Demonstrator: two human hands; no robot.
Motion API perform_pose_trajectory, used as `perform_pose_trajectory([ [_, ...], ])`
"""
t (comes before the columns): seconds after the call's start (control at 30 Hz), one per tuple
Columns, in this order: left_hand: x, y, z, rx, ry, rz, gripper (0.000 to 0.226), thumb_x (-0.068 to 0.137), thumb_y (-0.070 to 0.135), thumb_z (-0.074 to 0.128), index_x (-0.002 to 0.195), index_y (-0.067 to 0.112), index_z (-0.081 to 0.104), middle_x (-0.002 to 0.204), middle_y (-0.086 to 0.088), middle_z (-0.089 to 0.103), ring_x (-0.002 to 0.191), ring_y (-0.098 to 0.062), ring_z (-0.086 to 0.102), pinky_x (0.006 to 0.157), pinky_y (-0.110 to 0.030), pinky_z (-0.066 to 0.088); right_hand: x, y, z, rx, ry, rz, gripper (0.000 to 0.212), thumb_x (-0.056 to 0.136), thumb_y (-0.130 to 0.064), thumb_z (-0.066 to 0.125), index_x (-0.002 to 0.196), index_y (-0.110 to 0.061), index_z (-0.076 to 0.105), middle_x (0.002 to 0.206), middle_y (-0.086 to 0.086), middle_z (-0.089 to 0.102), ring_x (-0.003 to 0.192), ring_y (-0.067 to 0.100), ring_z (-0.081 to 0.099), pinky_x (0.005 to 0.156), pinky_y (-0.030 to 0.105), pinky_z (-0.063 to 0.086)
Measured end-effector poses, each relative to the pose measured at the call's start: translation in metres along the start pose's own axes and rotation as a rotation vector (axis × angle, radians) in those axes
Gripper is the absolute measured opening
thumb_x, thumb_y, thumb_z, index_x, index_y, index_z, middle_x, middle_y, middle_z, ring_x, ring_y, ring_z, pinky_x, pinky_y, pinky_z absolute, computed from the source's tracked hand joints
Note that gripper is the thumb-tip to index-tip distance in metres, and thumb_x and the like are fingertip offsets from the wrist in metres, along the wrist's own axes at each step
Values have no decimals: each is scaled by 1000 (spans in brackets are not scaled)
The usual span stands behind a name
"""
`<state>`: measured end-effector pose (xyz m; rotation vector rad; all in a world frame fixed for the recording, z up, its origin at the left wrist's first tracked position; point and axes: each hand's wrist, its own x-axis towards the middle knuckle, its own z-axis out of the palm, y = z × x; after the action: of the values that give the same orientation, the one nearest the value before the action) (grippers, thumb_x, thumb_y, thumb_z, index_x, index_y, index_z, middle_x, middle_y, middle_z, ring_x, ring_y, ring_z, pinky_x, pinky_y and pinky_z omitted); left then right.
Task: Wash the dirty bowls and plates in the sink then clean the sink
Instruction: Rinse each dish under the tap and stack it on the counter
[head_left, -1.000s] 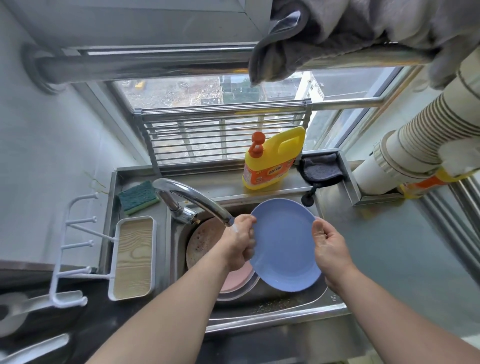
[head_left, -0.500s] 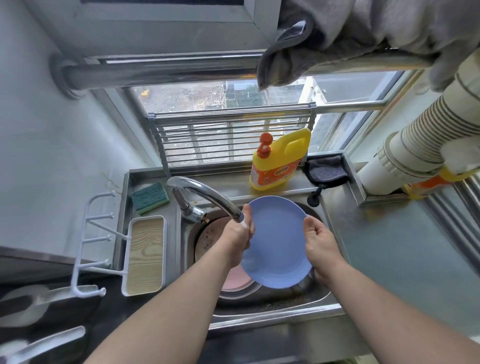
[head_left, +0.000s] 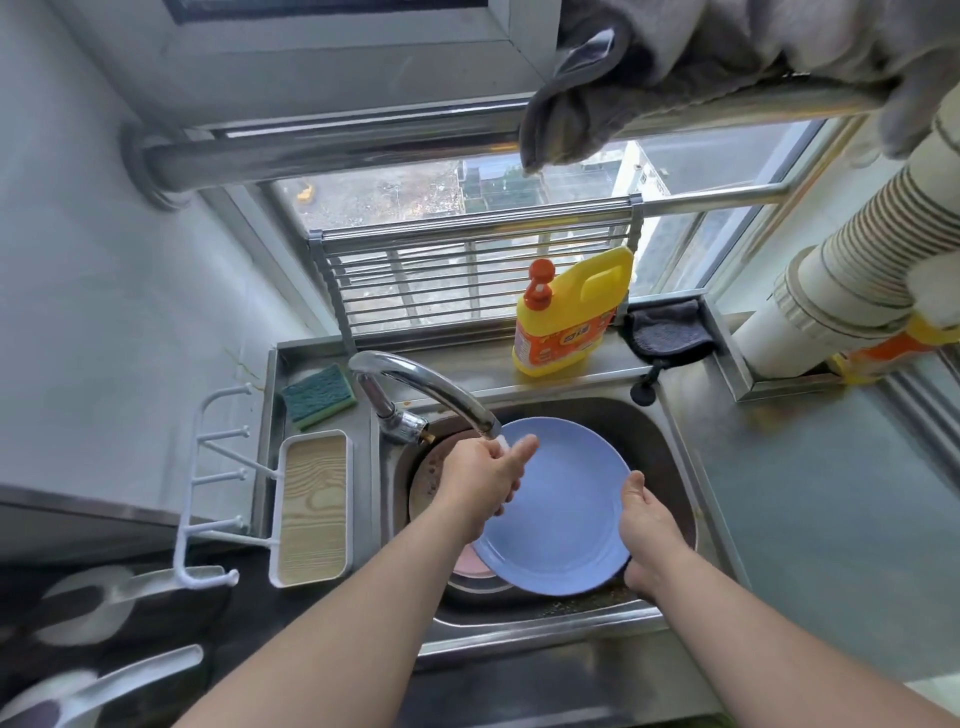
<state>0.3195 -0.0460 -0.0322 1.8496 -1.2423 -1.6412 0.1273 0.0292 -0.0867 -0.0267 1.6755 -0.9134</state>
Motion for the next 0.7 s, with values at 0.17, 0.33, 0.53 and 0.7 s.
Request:
perform_pose_trajectory([
  [0.17,-1,-8,-23,399,260,353,38,100,45,65,75,16,73,73,11,60,74,-12,55,71,-29,40,-3,5,23,78,-23,57,37,107,-59,36,126,-35,56,112,0,72,99,28,70,83,44,59],
  [0.33,5,-42,-46,271,356,232,47,97,30,66,143,32,55,132,6,43,128,-17,46,116,-38,37,4,13,51,169,-68,58,30,106,-57,43,115,-36,62,111,-1,75,103,32,72,94,52,59],
  [0.53,-7,-68,-44,11,55,-13,68,91,34,62,150,55,35,125,12,70,112,-13,69,101,-45,55,17,-3,42,322,-242,-80,23,107,-39,58,121,-23,67,124,12,74,110,39,72,94,61,57],
  [0.7,-11,-61,-10,47,-136,-197,54,103,43,63,152,28,50,134,4,66,108,-25,69,95,-40,54,3,-55,7,-80,-331,-501,62,83,-62,72,126,-18,72,118,7,77,111,29,72,94,44,56],
])
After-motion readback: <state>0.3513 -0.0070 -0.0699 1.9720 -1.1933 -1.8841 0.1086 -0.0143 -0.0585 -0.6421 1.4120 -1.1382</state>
